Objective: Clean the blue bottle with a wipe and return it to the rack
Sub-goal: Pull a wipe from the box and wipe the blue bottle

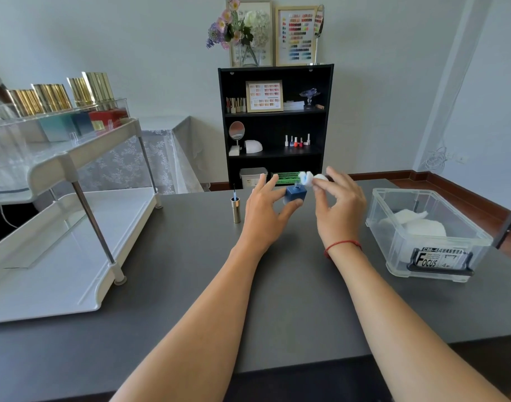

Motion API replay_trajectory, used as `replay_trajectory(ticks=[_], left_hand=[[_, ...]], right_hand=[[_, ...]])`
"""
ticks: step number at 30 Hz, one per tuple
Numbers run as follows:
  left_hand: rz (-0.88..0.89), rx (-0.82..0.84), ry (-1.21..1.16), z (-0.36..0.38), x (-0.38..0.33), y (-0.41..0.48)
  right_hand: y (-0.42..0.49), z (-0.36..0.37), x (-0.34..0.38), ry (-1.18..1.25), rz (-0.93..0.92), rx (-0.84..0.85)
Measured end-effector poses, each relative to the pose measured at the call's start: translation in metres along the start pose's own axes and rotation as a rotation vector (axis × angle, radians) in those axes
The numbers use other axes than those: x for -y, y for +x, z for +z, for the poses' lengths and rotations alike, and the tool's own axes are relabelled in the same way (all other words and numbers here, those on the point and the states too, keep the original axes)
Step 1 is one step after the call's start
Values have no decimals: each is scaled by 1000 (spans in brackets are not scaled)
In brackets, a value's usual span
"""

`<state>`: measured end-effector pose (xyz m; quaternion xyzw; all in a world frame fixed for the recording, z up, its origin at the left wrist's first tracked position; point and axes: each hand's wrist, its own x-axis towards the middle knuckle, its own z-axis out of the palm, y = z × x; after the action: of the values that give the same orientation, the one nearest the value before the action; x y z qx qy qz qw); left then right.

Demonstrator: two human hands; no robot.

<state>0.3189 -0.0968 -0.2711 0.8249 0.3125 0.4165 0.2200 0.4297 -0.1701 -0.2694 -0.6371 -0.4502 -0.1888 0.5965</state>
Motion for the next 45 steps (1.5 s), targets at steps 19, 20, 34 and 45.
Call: replay_trajectory(ticks=[19, 20, 34, 45], left_hand=[[-12, 19, -65, -3, -4, -2], [-9, 21, -71, -2, -3, -2], [-56, 51, -91, -2, -2, -1], [-59, 65, -107, -2, -2, -1]], right_hand=[[6, -2, -9, -155, 115, 106], [9, -2, -12, -189, 148, 131], [18, 5, -12, -329, 284, 356], [13, -6, -5, -86, 263, 299]])
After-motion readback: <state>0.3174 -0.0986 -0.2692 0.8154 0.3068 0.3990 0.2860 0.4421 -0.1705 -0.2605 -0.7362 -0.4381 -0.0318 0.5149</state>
